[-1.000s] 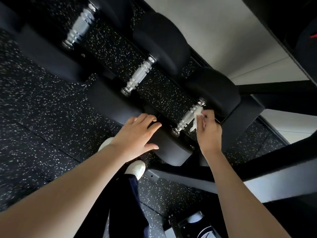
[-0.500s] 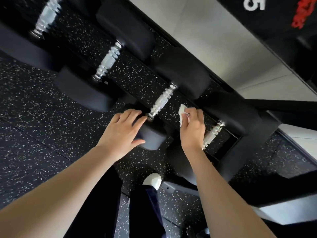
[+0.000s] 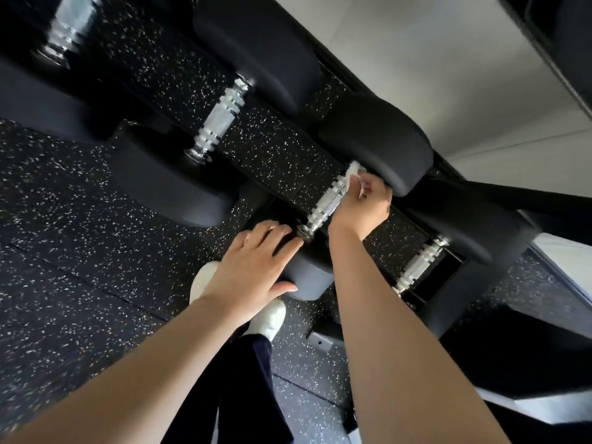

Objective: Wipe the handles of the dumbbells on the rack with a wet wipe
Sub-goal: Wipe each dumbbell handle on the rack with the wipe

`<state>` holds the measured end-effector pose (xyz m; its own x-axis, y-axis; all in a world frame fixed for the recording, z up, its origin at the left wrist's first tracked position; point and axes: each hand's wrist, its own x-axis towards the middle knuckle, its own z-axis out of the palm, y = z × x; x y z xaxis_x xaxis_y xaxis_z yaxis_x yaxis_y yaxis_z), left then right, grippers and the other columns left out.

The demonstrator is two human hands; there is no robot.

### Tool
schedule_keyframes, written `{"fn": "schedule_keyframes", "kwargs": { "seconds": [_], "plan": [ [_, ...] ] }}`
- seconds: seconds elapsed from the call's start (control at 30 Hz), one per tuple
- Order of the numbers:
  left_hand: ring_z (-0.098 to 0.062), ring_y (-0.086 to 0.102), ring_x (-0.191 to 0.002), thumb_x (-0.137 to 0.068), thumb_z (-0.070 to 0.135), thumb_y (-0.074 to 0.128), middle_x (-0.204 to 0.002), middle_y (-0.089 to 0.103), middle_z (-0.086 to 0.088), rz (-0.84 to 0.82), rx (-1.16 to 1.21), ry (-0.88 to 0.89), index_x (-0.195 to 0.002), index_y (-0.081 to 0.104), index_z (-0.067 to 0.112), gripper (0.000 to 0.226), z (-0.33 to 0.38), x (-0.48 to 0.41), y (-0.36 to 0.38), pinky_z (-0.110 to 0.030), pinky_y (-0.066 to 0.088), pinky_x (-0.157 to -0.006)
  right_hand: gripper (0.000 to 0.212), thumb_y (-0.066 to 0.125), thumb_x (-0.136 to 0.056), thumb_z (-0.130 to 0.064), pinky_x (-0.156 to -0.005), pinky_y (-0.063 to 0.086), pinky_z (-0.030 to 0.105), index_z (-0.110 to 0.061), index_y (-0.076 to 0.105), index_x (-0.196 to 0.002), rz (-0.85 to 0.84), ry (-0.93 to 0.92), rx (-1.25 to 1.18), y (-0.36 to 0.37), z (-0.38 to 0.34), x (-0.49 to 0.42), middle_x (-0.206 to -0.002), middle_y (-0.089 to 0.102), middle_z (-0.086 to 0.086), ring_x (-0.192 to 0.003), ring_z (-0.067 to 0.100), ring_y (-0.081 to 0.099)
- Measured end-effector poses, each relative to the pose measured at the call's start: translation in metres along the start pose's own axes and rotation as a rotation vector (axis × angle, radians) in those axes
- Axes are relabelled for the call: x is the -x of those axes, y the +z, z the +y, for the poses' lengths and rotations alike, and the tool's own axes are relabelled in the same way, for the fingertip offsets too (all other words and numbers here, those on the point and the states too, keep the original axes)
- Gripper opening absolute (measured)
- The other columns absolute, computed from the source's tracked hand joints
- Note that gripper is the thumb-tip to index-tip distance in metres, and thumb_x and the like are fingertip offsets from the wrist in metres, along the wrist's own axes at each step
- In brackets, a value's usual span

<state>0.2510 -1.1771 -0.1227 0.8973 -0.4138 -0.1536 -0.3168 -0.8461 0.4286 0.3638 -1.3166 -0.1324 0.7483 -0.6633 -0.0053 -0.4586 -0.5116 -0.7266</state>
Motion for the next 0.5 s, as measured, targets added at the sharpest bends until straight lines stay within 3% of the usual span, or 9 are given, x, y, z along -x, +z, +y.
{"fn": "schedule_keyframes", "kwargs": {
  "seconds": [0.1,0.17,0.27,0.4,0.5],
  "plan": [
    [-0.031,0.049,-0.118,-0.065,0.054,0.075,-0.125,0.055,-0.008,0.002,0.01,0.005,-0.125,0.056,0.016,0.074,-0.002,-0.001,0.001,-0.042,0.046,-0.088,0.009,0.066,-0.083,-0.005,-0.073,0.044,0.015,-0.003,0.071,-0.091,-0.007,0.016,0.001,0.005,0.001,-0.003,-0.108,0.06,0.012,-0.088,0.019,0.06],
    [-0.031,0.048,-0.118,-0.066,0.053,0.074,-0.125,0.054,-0.008,0.003,0.02,0.013,-0.125,0.055,0.015,0.073,-0.002,-0.001,0.001,-0.043,0.046,-0.087,0.008,0.066,-0.083,-0.006,-0.07,0.038,0.011,-0.004,0.071,-0.09,-0.046,-0.031,0.037,0.001,0.004,-0.004,-0.105,0.061,0.011,-0.084,0.016,0.058],
    [-0.031,0.048,-0.116,-0.064,0.052,0.075,-0.124,0.055,-0.008,0.013,0.023,0.019,-0.124,0.055,0.015,0.073,-0.004,-0.002,0.0,-0.043,0.047,-0.085,0.007,0.066,-0.083,-0.004,-0.068,0.042,0.016,-0.005,0.071,-0.088,-0.172,-0.136,0.088,-0.008,0.012,-0.003,-0.098,0.062,0.009,-0.078,0.013,0.055],
    [-0.031,0.047,-0.117,-0.065,0.051,0.076,-0.124,0.055,-0.009,0.012,0.031,0.001,-0.124,0.055,0.015,0.073,-0.002,-0.001,-0.001,-0.044,0.048,-0.086,0.008,0.07,-0.079,-0.002,-0.064,0.04,0.006,-0.007,0.07,-0.085,-0.372,-0.249,0.156,-0.022,0.027,0.006,-0.095,0.065,0.008,-0.079,0.012,0.057],
    [-0.031,0.046,-0.119,-0.065,0.051,0.075,-0.126,0.054,-0.009,0.011,0.028,-0.008,-0.126,0.055,0.015,0.074,0.0,0.0,0.0,-0.044,0.047,-0.086,0.008,0.073,-0.076,-0.005,-0.062,0.044,0.016,-0.009,0.071,-0.082,-0.514,-0.326,0.219,-0.031,0.041,0.022,-0.09,0.067,0.006,-0.071,0.01,0.057]
  ]
}}
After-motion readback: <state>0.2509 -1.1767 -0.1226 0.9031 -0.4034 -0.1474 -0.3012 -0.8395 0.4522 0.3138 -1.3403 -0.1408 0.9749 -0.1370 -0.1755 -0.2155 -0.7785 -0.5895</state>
